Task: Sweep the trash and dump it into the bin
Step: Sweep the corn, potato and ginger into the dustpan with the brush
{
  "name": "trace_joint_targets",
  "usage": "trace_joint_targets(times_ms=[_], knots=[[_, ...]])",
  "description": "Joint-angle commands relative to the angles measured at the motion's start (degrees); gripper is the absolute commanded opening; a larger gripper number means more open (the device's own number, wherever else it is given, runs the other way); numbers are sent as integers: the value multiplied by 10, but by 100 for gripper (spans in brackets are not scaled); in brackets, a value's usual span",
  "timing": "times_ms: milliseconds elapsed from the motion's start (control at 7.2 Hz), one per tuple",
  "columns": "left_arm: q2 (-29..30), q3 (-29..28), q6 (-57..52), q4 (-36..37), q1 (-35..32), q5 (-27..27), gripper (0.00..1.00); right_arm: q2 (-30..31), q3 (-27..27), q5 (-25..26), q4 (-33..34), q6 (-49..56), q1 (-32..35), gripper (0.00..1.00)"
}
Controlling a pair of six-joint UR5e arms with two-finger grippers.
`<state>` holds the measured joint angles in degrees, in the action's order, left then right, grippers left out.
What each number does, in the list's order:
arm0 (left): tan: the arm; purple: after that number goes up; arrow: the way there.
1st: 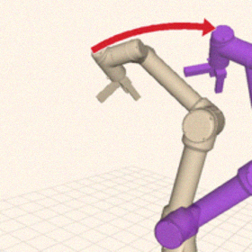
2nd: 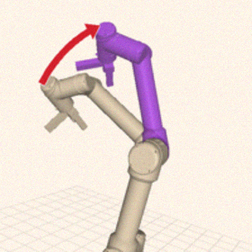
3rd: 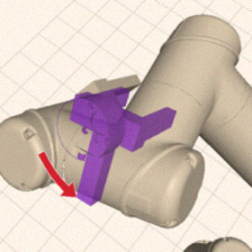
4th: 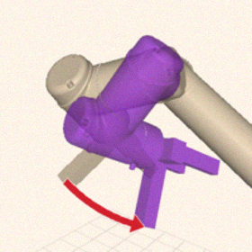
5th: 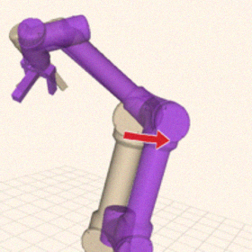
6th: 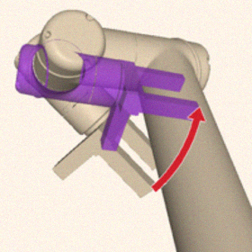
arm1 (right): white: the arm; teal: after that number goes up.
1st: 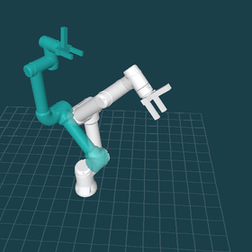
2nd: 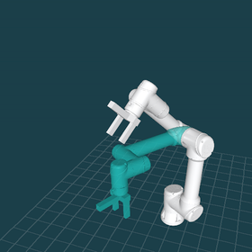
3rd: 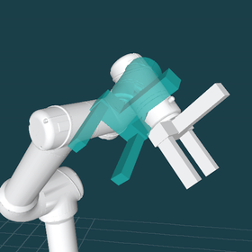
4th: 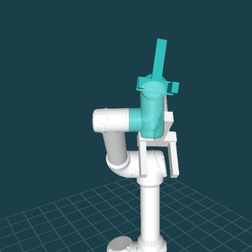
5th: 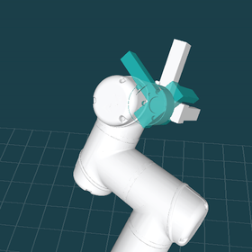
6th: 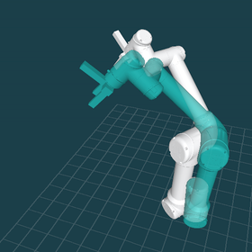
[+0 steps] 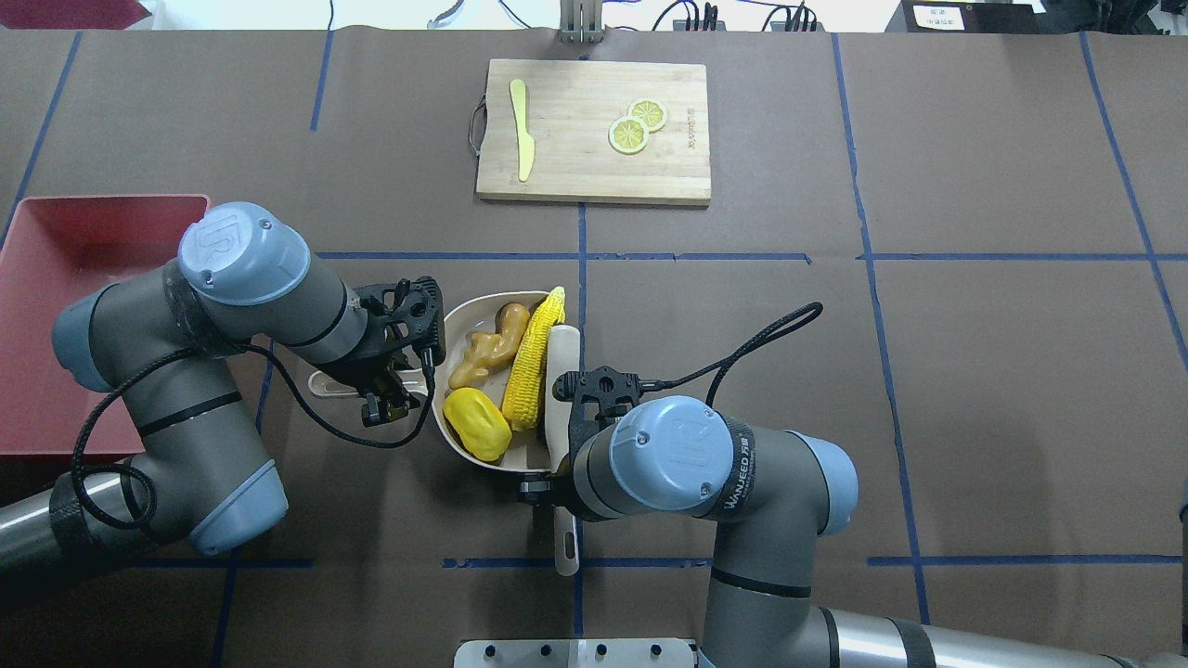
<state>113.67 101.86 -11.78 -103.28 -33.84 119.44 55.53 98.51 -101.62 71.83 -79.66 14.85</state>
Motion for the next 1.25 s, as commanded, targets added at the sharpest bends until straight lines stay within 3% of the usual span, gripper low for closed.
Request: trace_joint_targets(times_ms=[0, 278, 1111], knots=[[0, 0, 0, 0, 0, -1, 0, 3, 9, 0, 13, 0, -3, 0], [0, 0, 0, -1, 1, 0, 0, 6, 47, -2, 89, 0, -3, 0], [0, 2, 36, -9, 0, 1, 0, 7, 53, -2, 159, 0, -3, 0]])
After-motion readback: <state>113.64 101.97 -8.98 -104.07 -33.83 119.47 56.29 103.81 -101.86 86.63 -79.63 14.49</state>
